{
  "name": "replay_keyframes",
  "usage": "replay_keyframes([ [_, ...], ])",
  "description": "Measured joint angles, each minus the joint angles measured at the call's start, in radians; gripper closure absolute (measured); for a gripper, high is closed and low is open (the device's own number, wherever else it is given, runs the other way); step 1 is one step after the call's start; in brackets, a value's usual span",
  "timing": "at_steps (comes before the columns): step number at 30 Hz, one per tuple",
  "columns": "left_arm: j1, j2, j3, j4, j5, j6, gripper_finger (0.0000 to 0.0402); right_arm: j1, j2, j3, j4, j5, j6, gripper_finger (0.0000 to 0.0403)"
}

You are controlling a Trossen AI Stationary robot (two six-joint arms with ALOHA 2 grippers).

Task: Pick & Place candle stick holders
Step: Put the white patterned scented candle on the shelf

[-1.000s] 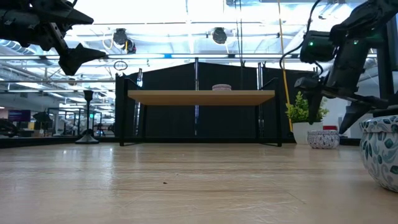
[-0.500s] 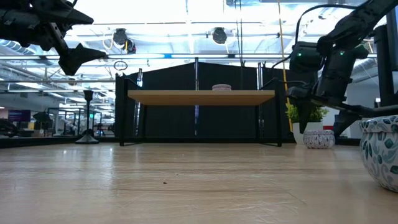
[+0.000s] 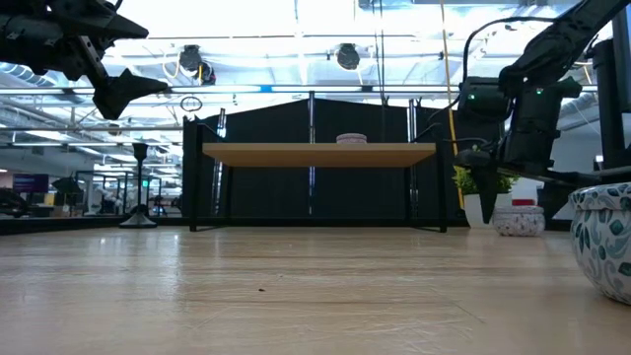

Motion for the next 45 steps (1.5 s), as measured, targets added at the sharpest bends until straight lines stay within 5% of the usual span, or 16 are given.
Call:
replay_keyframes([
  [18,0.0,0.0,0.0,0.0,-0.017,0.0,0.005,0.0,0.0,-0.001,0.001,0.038,0.004,0.009],
  [32,0.0,0.0,0.0,0.0,-0.021,0.0,0.005,0.0,0.0,-0.003,0.009,0.093,0.007,0.0176],
  [45,0.0,0.0,0.0,0.0,-0.021,0.0,0.005,-0.002,0.0,-0.003,0.011,0.09,0.0,0.0187],
])
